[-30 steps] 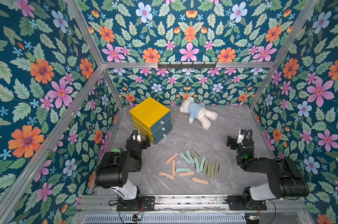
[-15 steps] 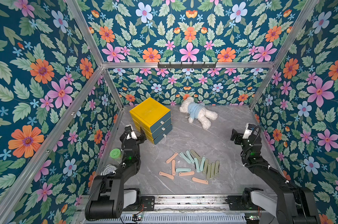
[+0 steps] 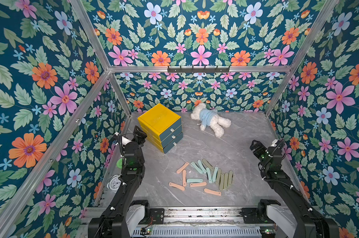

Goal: Place the fruit knives into the drawer by color
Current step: Open the drawer in the storage box.

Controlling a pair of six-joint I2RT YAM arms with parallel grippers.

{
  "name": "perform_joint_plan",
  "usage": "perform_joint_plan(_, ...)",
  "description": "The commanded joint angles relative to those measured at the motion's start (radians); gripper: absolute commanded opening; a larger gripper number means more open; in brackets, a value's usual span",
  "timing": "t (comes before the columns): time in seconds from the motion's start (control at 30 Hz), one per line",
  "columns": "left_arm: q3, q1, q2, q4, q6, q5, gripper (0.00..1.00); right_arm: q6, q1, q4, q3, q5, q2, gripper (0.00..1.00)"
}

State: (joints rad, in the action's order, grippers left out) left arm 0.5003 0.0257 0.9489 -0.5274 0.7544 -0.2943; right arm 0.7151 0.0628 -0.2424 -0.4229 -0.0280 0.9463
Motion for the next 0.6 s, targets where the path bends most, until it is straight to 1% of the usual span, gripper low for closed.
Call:
perform_joint_plan(0.0,0.061,-0.006,-0.023,0.064,0.037,0.165,0.99,0.04,-0.005,0.046,-0.058,0.257,0.056,0.99)
perform_joint_plan(0.07,0.17,-0.007,-0.007,0.223,-0.003,0.238,0.99,0.046,-0.062,0.019,-0.081,0.323,0.104,0.93)
perform_joint_plan(0.13,0.256,-0.007,0.022,0.324,-0.045,0.314,0.99,0.035,-0.189,0.026,-0.12,0.276,0.137,0.92)
perform_joint_plan(0.2,0.304,-0.007,0.051,0.372,-0.058,0.373,0.99,0.049,-0.327,0.006,-0.173,0.217,0.192,0.92)
perform_joint_plan(0.27,0.338,-0.007,0.085,0.394,-0.071,0.422,0.99,0.097,-0.417,-0.029,-0.243,0.22,0.273,0.92)
perform_joint_plan(0.3,0.354,-0.007,0.109,0.403,-0.08,0.443,0.99,0.129,-0.457,-0.053,-0.286,0.228,0.326,0.9)
perform_joint_plan(0.33,0.369,-0.007,0.133,0.414,-0.087,0.461,0.99,0.15,-0.49,-0.081,-0.326,0.243,0.37,0.89)
perform_joint_plan(0.4,0.414,-0.007,0.201,0.446,-0.107,0.509,0.99,0.172,-0.56,-0.191,-0.413,0.298,0.485,0.86)
perform_joint_plan(0.47,0.449,-0.007,0.257,0.458,-0.119,0.553,1.0,0.214,-0.613,-0.241,-0.502,0.285,0.58,0.83)
perform_joint_plan(0.53,0.469,-0.007,0.294,0.459,-0.127,0.566,0.98,0.279,-0.638,-0.274,-0.595,0.302,0.685,0.79)
perform_joint_plan(0.57,0.477,-0.007,0.308,0.462,-0.13,0.569,0.96,0.328,-0.642,-0.333,-0.637,0.331,0.764,0.72)
